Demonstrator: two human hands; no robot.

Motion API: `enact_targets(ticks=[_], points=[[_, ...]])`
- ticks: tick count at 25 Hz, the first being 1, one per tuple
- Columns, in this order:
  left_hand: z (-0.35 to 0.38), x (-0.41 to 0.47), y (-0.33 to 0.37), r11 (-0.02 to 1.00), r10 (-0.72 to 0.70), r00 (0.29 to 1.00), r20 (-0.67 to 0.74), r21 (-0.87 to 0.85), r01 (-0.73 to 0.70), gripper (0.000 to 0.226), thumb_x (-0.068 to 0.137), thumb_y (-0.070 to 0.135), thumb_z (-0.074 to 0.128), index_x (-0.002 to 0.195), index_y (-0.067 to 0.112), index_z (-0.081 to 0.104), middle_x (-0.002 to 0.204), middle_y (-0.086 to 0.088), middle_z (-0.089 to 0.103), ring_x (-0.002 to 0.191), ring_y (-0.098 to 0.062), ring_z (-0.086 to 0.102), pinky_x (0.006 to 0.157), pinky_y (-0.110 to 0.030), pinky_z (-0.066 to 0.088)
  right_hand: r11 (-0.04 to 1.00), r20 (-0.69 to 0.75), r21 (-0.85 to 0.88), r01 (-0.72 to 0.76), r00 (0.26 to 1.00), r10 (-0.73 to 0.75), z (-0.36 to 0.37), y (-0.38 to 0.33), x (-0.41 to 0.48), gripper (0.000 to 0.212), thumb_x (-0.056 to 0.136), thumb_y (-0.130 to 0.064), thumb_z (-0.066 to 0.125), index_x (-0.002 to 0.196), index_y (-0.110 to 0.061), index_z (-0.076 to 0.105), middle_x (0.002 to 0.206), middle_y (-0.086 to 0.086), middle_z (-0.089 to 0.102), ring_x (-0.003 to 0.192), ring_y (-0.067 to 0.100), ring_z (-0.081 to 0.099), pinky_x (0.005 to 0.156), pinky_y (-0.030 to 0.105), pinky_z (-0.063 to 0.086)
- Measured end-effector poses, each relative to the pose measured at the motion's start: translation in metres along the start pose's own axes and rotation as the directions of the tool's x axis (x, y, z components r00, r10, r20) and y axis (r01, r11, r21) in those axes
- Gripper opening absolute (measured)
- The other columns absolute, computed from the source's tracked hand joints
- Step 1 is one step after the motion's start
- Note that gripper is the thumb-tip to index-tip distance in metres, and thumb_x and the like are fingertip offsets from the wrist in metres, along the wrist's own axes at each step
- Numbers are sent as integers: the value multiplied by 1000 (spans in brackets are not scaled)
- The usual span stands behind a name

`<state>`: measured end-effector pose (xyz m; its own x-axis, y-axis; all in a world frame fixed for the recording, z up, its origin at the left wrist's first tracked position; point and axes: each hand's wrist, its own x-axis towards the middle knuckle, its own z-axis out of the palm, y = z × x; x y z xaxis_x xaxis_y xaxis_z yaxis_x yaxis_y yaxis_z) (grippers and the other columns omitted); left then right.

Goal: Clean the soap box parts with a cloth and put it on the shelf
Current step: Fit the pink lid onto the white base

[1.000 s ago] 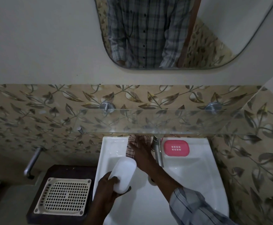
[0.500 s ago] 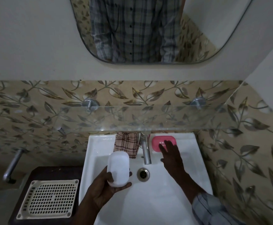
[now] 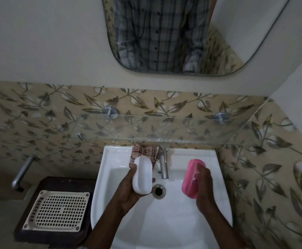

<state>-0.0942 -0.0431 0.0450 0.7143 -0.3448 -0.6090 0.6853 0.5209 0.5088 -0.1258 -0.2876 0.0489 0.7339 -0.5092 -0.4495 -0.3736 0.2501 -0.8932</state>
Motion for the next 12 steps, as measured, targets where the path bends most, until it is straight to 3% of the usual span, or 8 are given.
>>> enact_targets(ticks=[1, 3, 5, 7, 12], points=[[9, -5, -3, 995, 51, 999, -11, 91, -49, 65, 85, 50, 63, 138, 12, 56, 132, -24, 63, 115, -43, 60, 109, -68, 33, 996, 106, 5, -89, 990, 88, 9, -4, -17, 61, 66, -62, 68, 117, -32, 53, 113, 6, 63, 93, 21, 62, 66, 31, 52], [26, -13, -9, 968, 122, 993, 10, 218, -121, 68, 82, 52, 71, 137, 14, 56, 129, -26, 63, 113, -42, 63, 103, -65, 44, 992, 304, -49, -117, 944, 127, 29, -13, -45, 77, 58, -56, 84, 123, -32, 50, 114, 3, 62, 98, 24, 64, 61, 34, 58], [41, -18, -13, 934, 176, 980, 89, 300, -195, 65, 83, 49, 69, 138, 18, 55, 127, -22, 65, 116, -41, 63, 97, -61, 51, 995, 334, -88, -55, 939, 81, 46, -18, -58, 85, 55, -52, 84, 130, -29, 49, 118, 4, 61, 103, 26, 64, 72, 44, 62], [55, -25, -13, 896, 203, 968, 146, 371, -244, 59, 85, 48, 66, 138, 23, 55, 125, -15, 69, 114, -37, 66, 96, -57, 53, 990, 294, -131, 54, 956, -13, 53, -28, -62, 78, 59, -55, 74, 129, -27, 56, 118, 4, 63, 103, 24, 66, 85, 48, 59], [75, -35, -6, 859, 222, 954, 203, 423, -289, 49, 87, 48, 62, 133, 29, 59, 120, -12, 71, 113, -37, 66, 98, -57, 52, 972, 309, -84, 220, 933, -185, 52, -41, -68, 47, 69, -53, 67, 108, -27, 71, 97, 0, 75, 93, 20, 72, 84, 43, 59]])
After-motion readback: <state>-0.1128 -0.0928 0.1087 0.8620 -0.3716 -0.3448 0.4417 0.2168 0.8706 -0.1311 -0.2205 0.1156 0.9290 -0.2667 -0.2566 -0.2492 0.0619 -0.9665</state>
